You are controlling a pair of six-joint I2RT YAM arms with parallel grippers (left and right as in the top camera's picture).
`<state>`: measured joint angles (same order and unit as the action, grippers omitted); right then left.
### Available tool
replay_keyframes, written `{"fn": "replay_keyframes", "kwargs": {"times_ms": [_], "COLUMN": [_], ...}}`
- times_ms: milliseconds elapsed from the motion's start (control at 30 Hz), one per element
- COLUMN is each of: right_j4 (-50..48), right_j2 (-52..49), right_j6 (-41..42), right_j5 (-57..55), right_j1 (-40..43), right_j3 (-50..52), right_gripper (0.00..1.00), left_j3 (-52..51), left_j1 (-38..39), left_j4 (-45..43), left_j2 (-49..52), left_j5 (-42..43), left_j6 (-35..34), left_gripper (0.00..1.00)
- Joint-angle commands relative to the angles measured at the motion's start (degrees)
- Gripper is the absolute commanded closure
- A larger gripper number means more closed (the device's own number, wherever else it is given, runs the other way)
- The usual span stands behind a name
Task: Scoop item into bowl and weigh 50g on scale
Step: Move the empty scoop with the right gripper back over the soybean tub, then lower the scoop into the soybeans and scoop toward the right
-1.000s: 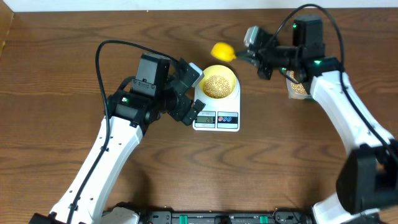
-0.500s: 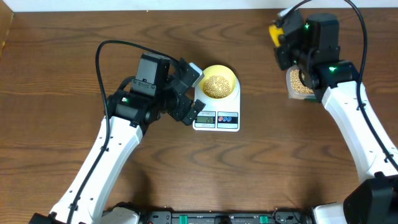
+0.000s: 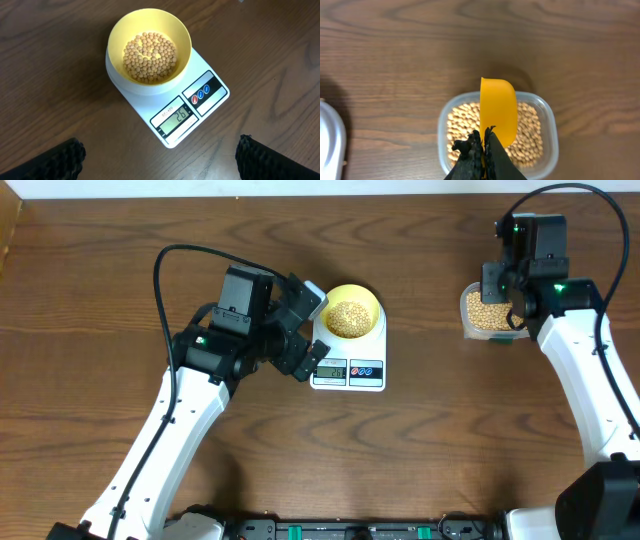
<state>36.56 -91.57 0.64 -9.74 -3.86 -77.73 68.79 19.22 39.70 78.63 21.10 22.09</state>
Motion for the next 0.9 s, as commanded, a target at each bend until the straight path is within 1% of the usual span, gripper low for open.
{"fn": "replay_keyframes", "kwargs": {"times_ms": [0, 167, 233, 467, 600, 867], "right_j4": [1.40, 4.31, 5.05, 4.76, 2.69, -4.90], "right_j2": [0.81, 0.28, -0.17, -1.22, -1.44, -1.46], "right_j6": [2.32, 2.36, 2.62, 4.07, 4.04, 4.07], "right_j5": [-4.57, -6.43, -6.40, -6.21, -6.23, -6.21], "right_j1": [1.20, 2.49, 2.99, 3.87, 3.96, 4.20], "right_j3": [-0.04, 0.00, 0.22, 2.58, 4.76, 10.60], "right_gripper": [0.99, 0.99, 0.99, 0.99, 0.99, 0.99], "left_j3": [-0.33, -0.33, -0.33, -0.33, -0.33, -0.35], "left_j1": [-0.17, -0.17, -0.17, -0.17, -0.17, -0.17], "left_j4": [0.15, 0.17, 0.15, 0.17, 0.17, 0.17], "left_j2": [-0.87, -0.87, -0.87, -0.87, -0.87, -0.87], "left_j5": [0.76, 0.76, 0.76, 0.76, 0.76, 0.76], "left_j6": [-0.52, -0.52, -0.52, -0.52, -0.52, -0.52], "left_gripper": [0.02, 0.01, 0.02, 0.02, 0.02, 0.02]}}
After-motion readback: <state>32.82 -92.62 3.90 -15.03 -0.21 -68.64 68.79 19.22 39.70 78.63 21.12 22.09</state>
